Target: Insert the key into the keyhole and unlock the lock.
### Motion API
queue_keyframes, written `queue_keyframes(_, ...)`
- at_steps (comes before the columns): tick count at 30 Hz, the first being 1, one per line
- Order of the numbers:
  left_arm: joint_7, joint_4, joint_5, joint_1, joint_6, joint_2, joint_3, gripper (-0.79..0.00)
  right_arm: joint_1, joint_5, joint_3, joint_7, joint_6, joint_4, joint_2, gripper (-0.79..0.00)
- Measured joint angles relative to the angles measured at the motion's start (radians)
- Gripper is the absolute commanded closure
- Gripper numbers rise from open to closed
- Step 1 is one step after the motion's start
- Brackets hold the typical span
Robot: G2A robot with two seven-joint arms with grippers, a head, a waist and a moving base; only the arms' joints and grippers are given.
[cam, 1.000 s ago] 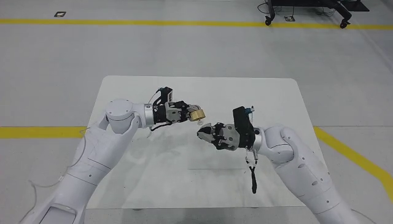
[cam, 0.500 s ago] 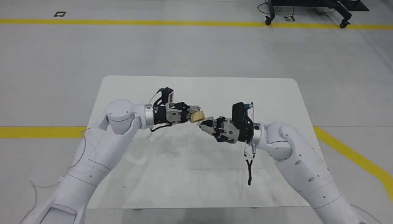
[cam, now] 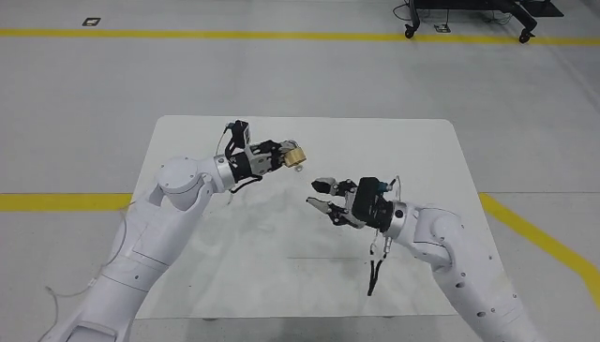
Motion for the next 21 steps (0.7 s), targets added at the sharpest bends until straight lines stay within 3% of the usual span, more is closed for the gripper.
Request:
queue_keyframes(5, 0.026, -0.019, 0.004, 0.015, 0.013, -0.002, -0.001, 0.000, -0.059, -0.273, -0.078, 0.068, 0.249, -0.113, -0.009, -0.336)
queue_keyframes(9, 0.029, -0.025, 0.009, 0.021, 0.018, -0.003, -0.003, 0.000, -0.061, -0.369, -0.120, 0.058, 0.381, -0.119, -0.019, -0.326)
queue_keyframes(12, 0.021, -0.026, 0.016, 0.022, 0.027, -0.003, -0.004, 0.000, -0.070, -0.439, -0.138, 0.075, 0.446, -0.131, -0.022, -0.329)
queue_keyframes(21, 0.014, -0.027, 0.038, 0.023, 0.038, -0.005, -0.005, 0.000, -0.032, -0.603, -0.208, 0.245, 0.496, -0.165, -0.039, -0.289)
